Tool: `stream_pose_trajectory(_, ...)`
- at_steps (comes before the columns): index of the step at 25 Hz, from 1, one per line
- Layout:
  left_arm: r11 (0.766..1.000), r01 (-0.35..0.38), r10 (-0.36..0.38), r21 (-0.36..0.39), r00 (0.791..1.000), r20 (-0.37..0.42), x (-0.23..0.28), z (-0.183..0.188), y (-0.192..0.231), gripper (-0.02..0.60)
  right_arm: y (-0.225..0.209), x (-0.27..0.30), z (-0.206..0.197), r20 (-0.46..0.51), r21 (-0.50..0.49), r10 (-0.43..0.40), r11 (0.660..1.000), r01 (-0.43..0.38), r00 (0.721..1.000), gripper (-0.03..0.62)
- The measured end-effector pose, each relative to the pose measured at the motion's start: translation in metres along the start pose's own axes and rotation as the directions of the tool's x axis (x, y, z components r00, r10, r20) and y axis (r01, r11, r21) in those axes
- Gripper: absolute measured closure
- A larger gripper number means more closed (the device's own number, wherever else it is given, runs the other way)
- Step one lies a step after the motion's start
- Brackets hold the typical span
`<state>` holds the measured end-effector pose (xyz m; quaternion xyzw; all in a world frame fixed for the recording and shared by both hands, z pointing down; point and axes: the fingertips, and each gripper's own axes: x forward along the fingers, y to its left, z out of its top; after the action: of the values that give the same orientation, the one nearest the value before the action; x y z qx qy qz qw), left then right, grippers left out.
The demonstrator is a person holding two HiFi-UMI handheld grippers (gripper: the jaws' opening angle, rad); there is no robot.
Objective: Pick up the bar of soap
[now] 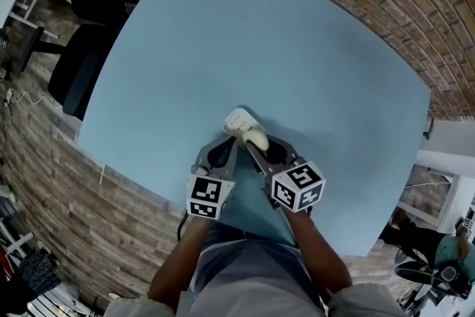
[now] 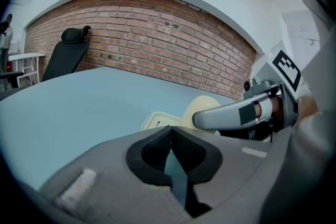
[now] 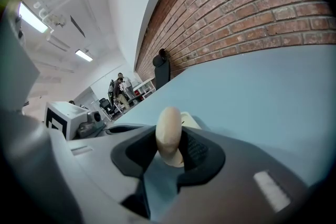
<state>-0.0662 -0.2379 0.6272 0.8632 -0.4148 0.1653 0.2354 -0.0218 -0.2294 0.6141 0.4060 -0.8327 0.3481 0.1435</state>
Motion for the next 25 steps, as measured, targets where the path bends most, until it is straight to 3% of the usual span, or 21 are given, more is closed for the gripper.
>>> stream_pose_trajectory(6, 1.000, 0.010, -0.010, -0.003, 1.000, -0.014, -0.007, 0.000, -0.015, 0.577, 0.005, -0.015, 0.005, 0.022, -0.012, 0.020, 1.000, -0.020, 1.000, 0.476)
stream_pose_trajectory(14, 0.999, -0.026, 0.025, 0.040, 0.999, 0.033, -0.020, 0.007, -0.029, 0.577, 0.014, -0.036, 0.007, 0.034, -0.024, 0.047, 0.999, -0.046, 0.998, 0.476)
stream_pose_trajectory(25, 0.999, -0.033, 0.031, 0.028, 0.998, 0.060, -0.041, 0.016, -0.050, 0.577, 0.029, -0.069, 0.015, 0.080, -0.054, 0.082, 0.996, -0.078, 0.993, 0.477)
